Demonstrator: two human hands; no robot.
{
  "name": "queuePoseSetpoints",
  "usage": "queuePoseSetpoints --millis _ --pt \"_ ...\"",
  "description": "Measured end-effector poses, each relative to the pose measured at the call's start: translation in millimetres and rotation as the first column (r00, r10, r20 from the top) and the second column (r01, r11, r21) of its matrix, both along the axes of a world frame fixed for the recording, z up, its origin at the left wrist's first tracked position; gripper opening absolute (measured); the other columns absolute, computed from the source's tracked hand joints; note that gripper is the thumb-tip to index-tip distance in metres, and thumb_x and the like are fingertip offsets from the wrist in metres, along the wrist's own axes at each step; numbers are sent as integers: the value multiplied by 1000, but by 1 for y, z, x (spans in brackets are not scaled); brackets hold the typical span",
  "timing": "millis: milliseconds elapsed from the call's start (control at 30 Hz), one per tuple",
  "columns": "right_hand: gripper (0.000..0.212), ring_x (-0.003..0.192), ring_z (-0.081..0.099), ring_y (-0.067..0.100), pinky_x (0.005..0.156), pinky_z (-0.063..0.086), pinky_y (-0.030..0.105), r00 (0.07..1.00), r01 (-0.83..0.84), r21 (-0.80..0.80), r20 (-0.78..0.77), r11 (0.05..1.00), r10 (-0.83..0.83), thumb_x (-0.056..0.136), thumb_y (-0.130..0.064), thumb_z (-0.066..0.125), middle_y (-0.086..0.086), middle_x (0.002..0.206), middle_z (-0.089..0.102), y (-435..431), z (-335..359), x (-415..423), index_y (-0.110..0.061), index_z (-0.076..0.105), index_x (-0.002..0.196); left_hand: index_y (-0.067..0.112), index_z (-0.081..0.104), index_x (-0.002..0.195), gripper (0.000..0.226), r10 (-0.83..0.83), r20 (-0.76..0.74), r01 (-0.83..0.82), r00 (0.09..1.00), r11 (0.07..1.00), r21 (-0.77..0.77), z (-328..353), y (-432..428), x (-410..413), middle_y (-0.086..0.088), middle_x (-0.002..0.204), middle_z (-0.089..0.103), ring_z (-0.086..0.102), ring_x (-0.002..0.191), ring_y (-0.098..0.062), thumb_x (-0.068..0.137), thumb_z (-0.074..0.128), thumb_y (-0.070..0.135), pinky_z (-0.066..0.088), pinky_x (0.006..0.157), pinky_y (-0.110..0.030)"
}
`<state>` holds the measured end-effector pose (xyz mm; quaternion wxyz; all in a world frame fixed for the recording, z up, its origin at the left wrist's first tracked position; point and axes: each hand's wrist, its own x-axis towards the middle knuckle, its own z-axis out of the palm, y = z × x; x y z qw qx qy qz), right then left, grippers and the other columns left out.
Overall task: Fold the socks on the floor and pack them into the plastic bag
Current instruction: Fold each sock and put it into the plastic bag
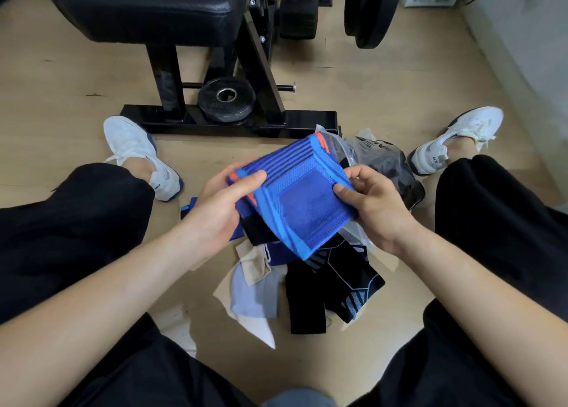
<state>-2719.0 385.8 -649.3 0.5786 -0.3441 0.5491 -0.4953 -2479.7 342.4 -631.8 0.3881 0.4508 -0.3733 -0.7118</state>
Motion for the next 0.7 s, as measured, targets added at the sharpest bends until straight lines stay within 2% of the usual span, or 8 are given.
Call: queuePoseSetpoints --millis 100,200,300,400,467,500,600,700 --pt "17 68 69 18 54 55 29 989 128 32 74 991 -130 99 2 53 7 85 72 0 1 6 -12 53 89 6 54 137 47 -93 2 92 996 986 -141 -2 9 -1 -11 133 66 61 126 -27 91 65 7 50 105 -37" --pt "11 74 68 19 62 57 33 982 186 20 21 982 -186 98 -1 56 15 96 68 0 -7 7 -11 54 94 5 49 139 54 -88 66 99 994 978 -182 -5 16 -6 -16 132 66 64 120 -27 88 66 0 52 103 -38" --pt "21 89 61 20 84 57 45 959 135 -35 -248 990 -139 91 -12 70 8 106 57 2 -21 5 -18 57 106 4 56 131 42 10 184 28 983 979 -201 -3 16 -9 -11 118 73 70 104 -20 91 64 -8 56 93 -34" --pt "44 107 55 18 102 46 40 795 -62 -161 -605 985 -49 80 -39 79 -4 110 53 7 -16 10 -26 60 118 3 61 124 35 70 239 -14 968 973 -229 -2 12 -10 -9 110 76 71 97 -16 91 63 -10 57 87 -29" --pt "51 113 52 15 104 40 33 689 -221 -268 -724 938 -44 74 -57 73 -10 115 58 13 -3 19 -29 65 116 2 61 123 35 87 247 -25 965 970 -243 0 12 -10 -12 110 75 71 94 -17 90 64 -10 58 85 -30" --pt "57 115 53 13 103 39 31 682 -316 -301 -731 900 -5 71 -60 74 -11 116 60 17 3 25 -26 67 116 2 61 123 35 94 249 -29 964 967 -251 1 13 -10 -13 110 75 71 93 -17 90 64 -10 58 83 -29" --pt "65 112 59 9 97 45 25 654 -499 -326 -749 803 102 68 -51 84 -6 116 63 23 7 38 -15 68 119 2 61 124 34 120 259 -52 958 966 -254 4 14 -9 -13 108 75 72 90 -16 91 64 -8 58 77 -26" --pt "26 89 67 9 81 54 32 665 -421 -357 -747 834 17 81 -26 81 -4 100 73 20 -1 40 -14 76 104 2 63 122 26 99 240 -42 966 972 -232 7 15 -8 -16 103 76 73 85 -20 96 60 -3 59 71 -28"
